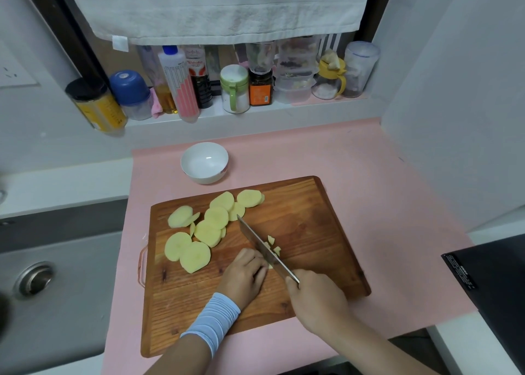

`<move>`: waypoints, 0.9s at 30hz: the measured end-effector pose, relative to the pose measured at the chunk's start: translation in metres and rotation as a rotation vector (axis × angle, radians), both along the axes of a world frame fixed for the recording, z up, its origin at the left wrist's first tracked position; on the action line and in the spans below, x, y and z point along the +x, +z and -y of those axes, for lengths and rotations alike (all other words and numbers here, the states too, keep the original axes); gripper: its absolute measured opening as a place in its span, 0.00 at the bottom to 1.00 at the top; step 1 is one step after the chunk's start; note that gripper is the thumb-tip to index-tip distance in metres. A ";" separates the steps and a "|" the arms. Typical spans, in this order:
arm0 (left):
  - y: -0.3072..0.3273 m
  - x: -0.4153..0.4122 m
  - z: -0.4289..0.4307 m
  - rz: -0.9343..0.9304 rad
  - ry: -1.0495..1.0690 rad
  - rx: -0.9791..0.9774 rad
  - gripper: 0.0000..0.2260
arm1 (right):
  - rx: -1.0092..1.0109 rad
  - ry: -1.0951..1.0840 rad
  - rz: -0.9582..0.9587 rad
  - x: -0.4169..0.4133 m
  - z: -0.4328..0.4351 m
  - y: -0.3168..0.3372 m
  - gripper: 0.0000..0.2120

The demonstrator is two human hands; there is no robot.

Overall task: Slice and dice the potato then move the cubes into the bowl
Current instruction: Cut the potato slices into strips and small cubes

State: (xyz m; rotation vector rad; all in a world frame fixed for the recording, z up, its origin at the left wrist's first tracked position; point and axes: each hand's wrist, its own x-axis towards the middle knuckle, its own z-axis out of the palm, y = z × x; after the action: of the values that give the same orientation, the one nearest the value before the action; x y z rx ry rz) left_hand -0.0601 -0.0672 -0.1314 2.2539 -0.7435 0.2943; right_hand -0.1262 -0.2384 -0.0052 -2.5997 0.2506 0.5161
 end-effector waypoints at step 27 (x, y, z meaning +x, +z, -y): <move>0.047 0.017 -0.023 -0.174 0.496 -0.283 0.08 | 0.163 0.065 0.076 0.033 0.042 0.007 0.19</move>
State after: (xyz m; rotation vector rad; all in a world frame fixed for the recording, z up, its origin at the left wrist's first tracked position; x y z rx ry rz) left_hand -0.0429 -0.0439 -0.0848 2.1267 -0.0363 0.4025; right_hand -0.0928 -0.2800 0.0022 -2.4682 0.0951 0.4395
